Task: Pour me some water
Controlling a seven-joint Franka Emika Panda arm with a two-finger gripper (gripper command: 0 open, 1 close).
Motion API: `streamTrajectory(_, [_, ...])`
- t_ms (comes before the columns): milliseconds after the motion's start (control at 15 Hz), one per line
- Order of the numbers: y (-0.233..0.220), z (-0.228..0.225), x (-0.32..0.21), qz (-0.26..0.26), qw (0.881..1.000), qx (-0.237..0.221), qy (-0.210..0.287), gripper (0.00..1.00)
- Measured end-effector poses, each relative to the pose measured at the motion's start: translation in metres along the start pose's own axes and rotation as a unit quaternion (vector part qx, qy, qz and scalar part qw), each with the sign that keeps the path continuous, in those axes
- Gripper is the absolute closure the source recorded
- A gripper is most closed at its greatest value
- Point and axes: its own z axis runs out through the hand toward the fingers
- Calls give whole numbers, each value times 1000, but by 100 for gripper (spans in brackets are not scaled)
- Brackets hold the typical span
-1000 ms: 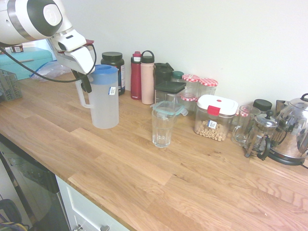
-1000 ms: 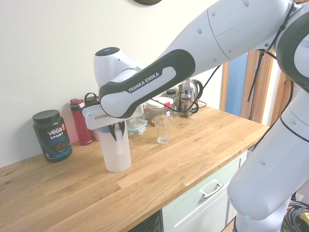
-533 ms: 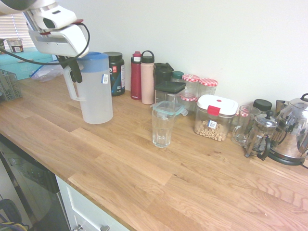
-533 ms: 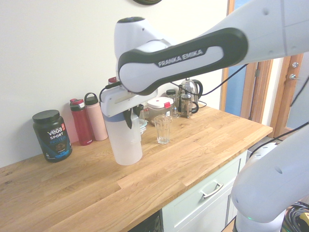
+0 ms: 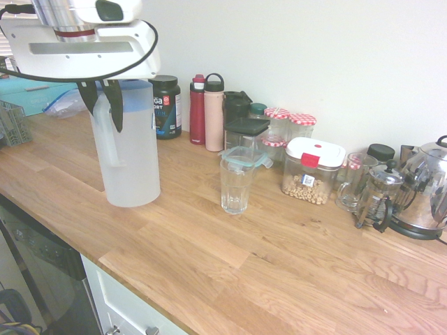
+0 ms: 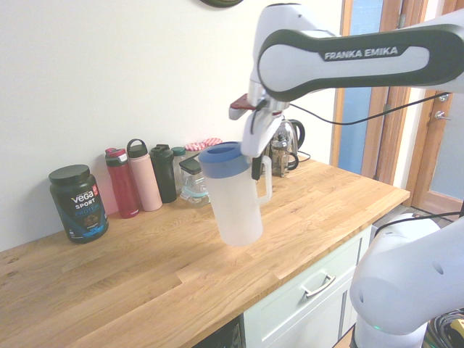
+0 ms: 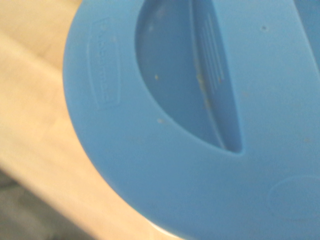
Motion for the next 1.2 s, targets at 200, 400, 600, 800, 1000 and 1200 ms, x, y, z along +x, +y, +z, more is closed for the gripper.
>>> streamTrajectory(200, [57,0,-9,-53,998,-7,-11,100])
streamTrajectory(400, [126,0,-17,-62,998,-17,-8,100])
streamTrajectory(600, [177,-2,-15,-65,997,-33,-5,100])
streamTrajectory(800, [204,-1,21,-68,996,-56,-12,100])
streamTrajectory(1000, [191,16,82,-81,990,-107,-34,100])
streamTrajectory(1200, [177,23,130,-88,978,-178,-61,100])
